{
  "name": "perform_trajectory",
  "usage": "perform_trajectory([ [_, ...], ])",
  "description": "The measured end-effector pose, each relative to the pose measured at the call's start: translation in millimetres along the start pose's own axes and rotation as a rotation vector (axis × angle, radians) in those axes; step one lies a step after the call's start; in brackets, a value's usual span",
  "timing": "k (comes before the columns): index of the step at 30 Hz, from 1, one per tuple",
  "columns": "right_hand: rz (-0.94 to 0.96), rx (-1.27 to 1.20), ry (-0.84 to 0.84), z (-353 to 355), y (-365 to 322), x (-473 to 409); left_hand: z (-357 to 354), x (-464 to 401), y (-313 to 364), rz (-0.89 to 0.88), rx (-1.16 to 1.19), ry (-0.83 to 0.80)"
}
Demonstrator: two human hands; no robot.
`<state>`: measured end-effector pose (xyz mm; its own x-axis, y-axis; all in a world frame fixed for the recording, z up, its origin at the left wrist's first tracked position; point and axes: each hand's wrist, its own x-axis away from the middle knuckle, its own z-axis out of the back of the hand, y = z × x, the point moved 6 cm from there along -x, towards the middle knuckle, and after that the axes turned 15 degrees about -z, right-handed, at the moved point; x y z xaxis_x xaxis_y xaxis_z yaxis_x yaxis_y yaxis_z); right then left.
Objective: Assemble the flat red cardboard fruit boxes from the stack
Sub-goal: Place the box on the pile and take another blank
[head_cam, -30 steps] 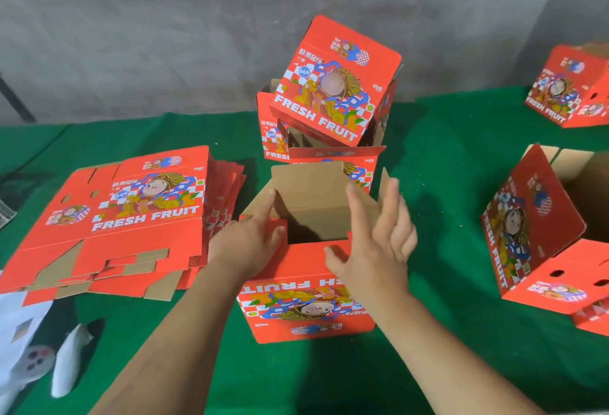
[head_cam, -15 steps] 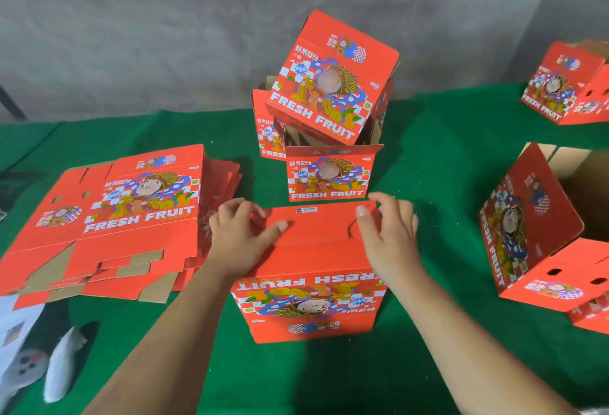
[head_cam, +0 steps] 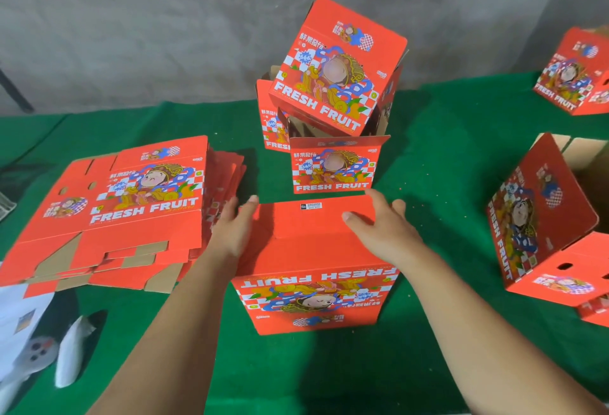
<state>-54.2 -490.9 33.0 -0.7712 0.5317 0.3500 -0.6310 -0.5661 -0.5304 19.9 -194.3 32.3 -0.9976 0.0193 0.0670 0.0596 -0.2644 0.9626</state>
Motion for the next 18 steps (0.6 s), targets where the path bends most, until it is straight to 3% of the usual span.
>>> perform_trajectory([
  [2, 0.021, -0.044, -0.016, 5.1, 3.0, 7.1, -4.7, 15.4, -14.4, 0.282, 0.250, -0.064],
  [4, 0.038, -0.099, 0.003, 13.2, 5.8, 13.9, -4.5, 24.6, -12.9, 0.316, 0.304, -0.065],
  [8, 0.055, -0.337, 0.085, 34.4, 15.9, 19.7, -0.2, 31.0, -0.4, 0.055, 0.353, 0.142],
  [13, 0.005, -0.569, 0.020, 38.4, 44.9, 21.5, -9.1, 37.4, -11.4, -0.021, 0.576, 0.019],
  [18, 0.051, -0.496, -0.171, 15.2, 64.1, 18.5, -14.8, 47.3, -16.7, -0.089, 0.441, 0.012],
])
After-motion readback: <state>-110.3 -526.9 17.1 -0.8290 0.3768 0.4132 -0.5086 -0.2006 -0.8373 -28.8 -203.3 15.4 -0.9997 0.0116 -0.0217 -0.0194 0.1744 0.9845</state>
